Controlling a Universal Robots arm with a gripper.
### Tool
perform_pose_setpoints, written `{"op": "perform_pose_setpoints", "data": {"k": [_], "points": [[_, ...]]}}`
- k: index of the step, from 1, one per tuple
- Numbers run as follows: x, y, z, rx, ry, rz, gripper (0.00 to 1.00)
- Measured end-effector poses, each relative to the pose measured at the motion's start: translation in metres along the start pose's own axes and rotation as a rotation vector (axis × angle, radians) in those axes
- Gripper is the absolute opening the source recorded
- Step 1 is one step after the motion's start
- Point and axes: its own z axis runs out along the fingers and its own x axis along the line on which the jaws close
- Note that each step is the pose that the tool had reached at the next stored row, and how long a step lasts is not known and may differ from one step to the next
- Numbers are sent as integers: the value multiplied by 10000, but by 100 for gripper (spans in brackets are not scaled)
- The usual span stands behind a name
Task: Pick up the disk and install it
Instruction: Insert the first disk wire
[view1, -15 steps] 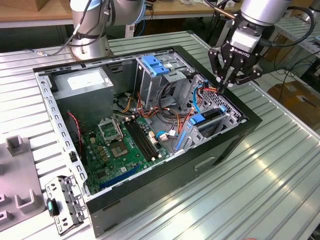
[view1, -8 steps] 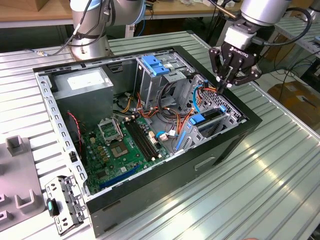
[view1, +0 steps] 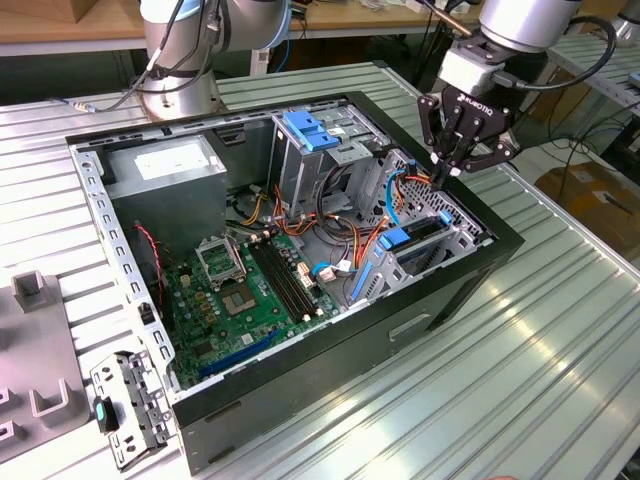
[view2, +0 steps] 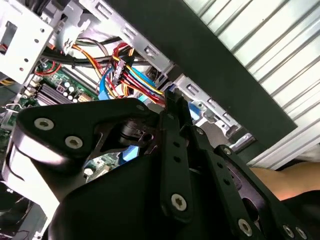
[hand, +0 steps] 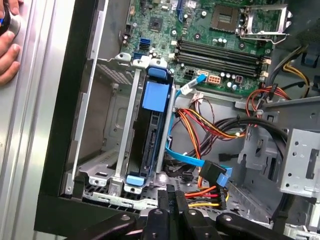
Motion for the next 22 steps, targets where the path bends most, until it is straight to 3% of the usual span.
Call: {"op": "perform_pose_setpoints", "data": {"k": [4, 12, 18, 22], "points": [[-14, 74, 0, 1, -1, 0, 16], [8, 100, 14, -4, 0, 90, 16], [0, 173, 32, -7, 0, 186, 16], [58, 186, 60, -13, -1, 323, 16]]}}
